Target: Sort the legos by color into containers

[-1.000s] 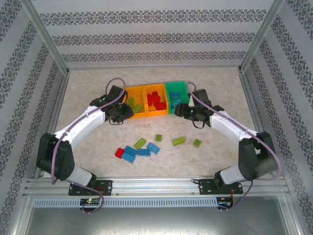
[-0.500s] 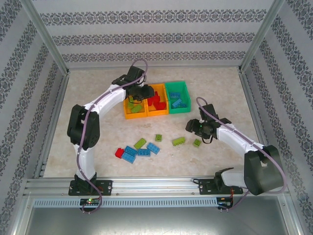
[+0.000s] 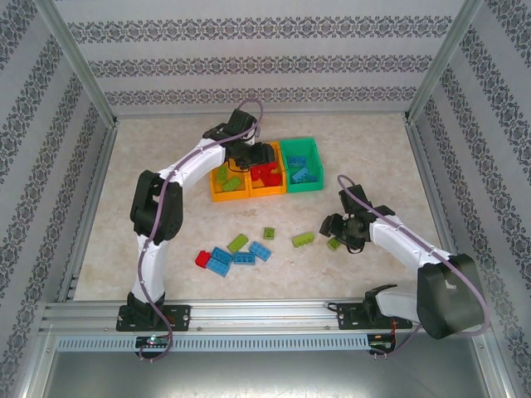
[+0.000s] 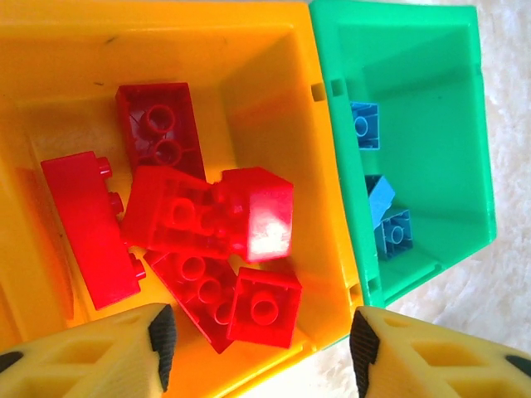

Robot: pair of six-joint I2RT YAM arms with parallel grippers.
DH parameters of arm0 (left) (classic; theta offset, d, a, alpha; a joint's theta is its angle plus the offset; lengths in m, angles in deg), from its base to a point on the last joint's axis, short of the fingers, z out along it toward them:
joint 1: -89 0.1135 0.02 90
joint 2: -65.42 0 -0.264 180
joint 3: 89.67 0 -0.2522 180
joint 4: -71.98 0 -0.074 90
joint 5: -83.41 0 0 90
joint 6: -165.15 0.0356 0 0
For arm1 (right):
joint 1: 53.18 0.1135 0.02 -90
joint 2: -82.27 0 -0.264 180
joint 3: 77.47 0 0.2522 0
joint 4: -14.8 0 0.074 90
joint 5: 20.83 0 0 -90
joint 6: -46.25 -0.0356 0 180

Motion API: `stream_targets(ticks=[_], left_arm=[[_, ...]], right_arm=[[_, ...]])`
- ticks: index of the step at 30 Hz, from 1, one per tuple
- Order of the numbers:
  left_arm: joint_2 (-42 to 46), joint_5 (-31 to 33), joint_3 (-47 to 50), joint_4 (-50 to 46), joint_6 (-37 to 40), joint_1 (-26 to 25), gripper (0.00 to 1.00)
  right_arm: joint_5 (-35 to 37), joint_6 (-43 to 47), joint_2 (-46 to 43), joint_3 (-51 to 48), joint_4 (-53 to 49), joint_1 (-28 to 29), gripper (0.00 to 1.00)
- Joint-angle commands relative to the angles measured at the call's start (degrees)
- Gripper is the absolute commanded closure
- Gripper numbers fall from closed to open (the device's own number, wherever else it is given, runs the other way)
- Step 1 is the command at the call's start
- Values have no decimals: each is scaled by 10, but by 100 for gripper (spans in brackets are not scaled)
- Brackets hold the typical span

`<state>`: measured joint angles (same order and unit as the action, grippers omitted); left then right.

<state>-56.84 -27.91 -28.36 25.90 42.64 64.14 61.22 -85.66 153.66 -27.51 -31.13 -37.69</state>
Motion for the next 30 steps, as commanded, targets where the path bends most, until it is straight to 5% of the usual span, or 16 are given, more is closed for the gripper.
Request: stream_targets(ticks=[1, 12, 23, 30], left_arm=[[9, 17, -1, -12, 15, -11, 37], [81, 56, 73, 37, 33, -21, 18], [159, 125, 155, 51, 56, -19, 13], [221, 181, 223, 64, 48, -7, 10]], right_arm=[[-6, -4, 3, -9, -27, -3, 38], [-8, 3, 53, -4, -16, 6, 41], [0, 3, 66, 10, -7, 15, 59], [21, 27, 43, 82, 18, 71, 64]])
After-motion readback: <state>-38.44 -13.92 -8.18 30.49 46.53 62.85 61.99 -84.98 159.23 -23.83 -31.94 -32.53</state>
